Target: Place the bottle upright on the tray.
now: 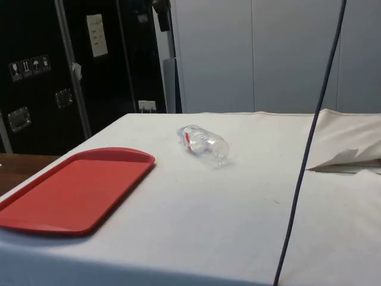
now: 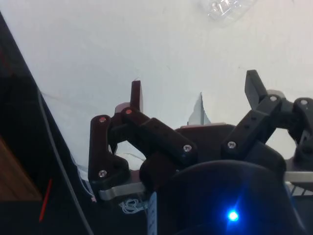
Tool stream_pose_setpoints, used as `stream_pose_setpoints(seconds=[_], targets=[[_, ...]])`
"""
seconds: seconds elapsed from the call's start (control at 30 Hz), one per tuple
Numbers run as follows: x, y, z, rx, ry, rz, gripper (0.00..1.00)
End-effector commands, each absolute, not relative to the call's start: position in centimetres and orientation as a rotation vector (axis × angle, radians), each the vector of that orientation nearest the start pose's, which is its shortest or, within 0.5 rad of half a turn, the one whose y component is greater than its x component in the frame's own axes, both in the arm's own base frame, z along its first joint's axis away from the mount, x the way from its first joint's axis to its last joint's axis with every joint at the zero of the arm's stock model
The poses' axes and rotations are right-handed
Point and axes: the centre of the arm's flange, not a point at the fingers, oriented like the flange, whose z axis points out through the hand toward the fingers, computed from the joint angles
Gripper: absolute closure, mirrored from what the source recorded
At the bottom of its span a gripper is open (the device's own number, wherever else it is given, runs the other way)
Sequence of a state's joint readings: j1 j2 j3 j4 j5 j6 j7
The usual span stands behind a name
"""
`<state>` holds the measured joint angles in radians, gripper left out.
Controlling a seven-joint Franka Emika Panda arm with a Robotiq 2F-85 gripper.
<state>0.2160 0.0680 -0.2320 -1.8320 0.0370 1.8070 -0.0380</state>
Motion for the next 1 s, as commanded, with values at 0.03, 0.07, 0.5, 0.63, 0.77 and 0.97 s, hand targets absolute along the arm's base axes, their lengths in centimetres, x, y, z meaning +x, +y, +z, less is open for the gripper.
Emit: stream_pose_setpoints(seconds=[0.03, 0.07, 0.5, 0.63, 0.77, 0.97], targets=[[57.3, -0.3, 47.8, -3.116, -0.006, 0.144, 0.0], [57.3, -0.3, 47.6, -3.116, 0.0, 0.146, 0.0], [57.7, -0.5, 46.0, -3.123, 0.095, 0.171, 0.0], [57.5, -0.5, 45.9, -3.128, 0.124, 0.173, 0.0], [57.4, -0.4, 46.0, -3.139, 0.139, 0.158, 0.0], [57.2, -0.3, 46.1, -3.16, 0.159, 0.114, 0.0]])
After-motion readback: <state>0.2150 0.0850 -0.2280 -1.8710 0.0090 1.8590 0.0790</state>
